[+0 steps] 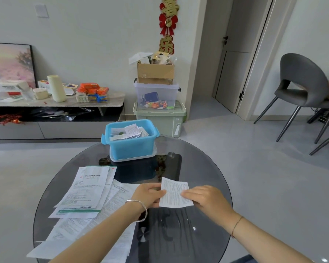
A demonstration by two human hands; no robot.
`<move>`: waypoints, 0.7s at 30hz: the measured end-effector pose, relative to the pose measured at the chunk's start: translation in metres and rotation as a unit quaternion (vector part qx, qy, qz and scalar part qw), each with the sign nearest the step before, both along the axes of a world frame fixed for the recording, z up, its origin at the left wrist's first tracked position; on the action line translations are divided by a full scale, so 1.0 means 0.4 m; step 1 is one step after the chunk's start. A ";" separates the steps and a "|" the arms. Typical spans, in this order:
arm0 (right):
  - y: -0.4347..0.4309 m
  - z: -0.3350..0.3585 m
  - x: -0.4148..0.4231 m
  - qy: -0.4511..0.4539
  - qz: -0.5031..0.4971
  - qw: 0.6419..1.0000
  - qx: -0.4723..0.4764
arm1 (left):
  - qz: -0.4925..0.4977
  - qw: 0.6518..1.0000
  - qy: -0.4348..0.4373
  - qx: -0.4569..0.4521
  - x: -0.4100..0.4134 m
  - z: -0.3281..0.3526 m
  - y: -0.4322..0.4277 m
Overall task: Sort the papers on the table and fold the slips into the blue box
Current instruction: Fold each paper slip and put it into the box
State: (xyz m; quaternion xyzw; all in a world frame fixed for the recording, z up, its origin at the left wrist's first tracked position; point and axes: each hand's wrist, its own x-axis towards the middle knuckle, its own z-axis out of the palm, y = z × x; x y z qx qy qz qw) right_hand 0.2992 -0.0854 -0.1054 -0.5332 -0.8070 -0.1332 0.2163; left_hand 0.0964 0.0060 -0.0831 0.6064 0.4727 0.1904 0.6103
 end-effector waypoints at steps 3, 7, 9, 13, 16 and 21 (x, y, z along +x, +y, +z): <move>-0.008 -0.024 0.000 -0.018 -0.007 0.999 -0.047 | -0.105 0.960 0.138 0.221 -0.027 -0.025 -0.007; -0.011 -0.043 0.005 0.008 -0.014 0.998 -0.068 | -0.262 0.845 0.251 0.392 -0.057 -0.055 -0.016; -0.010 -0.046 0.004 0.056 -0.043 0.993 -0.098 | -0.286 0.824 0.275 0.405 -0.065 -0.056 -0.011; -0.018 -0.050 0.013 0.157 -0.116 0.964 -0.181 | -0.309 0.783 0.307 0.444 -0.076 -0.058 0.016; -0.018 -0.044 0.004 0.256 -0.150 0.934 -0.198 | -0.286 0.785 0.305 0.457 -0.072 -0.060 0.029; 0.006 -0.042 -0.010 0.374 -0.203 0.882 -0.203 | -0.154 0.875 0.228 0.399 -0.042 -0.065 0.028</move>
